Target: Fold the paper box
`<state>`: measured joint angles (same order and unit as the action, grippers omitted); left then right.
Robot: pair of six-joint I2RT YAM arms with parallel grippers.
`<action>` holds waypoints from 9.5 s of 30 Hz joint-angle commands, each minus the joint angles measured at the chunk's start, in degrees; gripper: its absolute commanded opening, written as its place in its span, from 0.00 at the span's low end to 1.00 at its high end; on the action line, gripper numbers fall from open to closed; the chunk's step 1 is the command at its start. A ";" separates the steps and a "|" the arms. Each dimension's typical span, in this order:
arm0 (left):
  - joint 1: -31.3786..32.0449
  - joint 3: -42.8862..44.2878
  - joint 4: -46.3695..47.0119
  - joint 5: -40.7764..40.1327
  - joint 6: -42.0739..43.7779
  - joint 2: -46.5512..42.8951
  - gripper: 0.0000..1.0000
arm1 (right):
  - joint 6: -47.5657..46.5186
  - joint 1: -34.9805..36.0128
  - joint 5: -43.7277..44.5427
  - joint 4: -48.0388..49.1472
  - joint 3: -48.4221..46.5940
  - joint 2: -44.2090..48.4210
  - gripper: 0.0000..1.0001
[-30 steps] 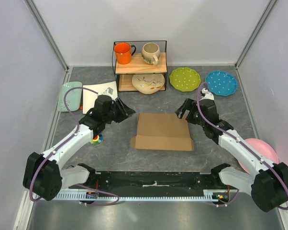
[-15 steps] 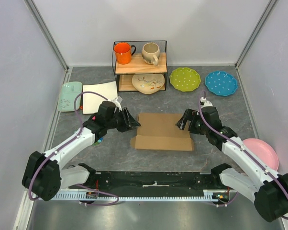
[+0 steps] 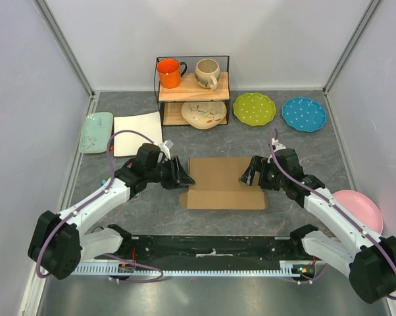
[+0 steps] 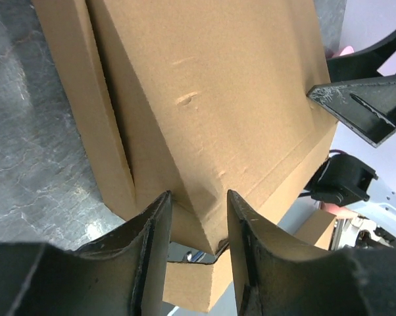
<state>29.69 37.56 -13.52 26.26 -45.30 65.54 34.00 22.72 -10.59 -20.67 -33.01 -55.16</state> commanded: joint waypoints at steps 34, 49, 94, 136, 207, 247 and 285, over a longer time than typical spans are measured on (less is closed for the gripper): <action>0.19 -2.31 -4.24 -8.59 3.02 -8.67 0.41 | -3.85 -0.05 5.94 -2.28 -1.09 5.42 0.98; 0.63 -15.33 14.93 -1.82 -3.22 1.43 0.41 | 1.15 -0.04 4.26 7.21 9.28 -3.11 0.93; 0.45 -14.45 25.47 -23.10 2.24 4.51 0.30 | 4.76 -0.75 6.20 30.24 10.16 -15.76 0.71; -1.13 -21.12 49.19 -14.84 -4.62 17.70 0.06 | 8.01 -0.75 4.26 40.71 16.40 -22.63 0.15; -7.37 -25.87 49.83 -0.86 -12.01 0.05 0.02 | 6.96 -3.39 -2.24 24.98 14.12 4.35 0.00; -7.37 -18.50 35.05 -3.94 -10.08 -16.15 0.02 | 3.80 -3.30 -1.10 13.72 6.04 17.46 0.00; -7.37 -25.79 42.55 -12.72 -7.79 -16.30 0.06 | 1.25 -3.30 1.71 20.85 10.34 15.51 0.00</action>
<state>21.85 11.46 31.94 14.83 -54.83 53.49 36.14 18.90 -6.94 -0.64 -23.38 -42.59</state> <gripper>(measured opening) 0.030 0.006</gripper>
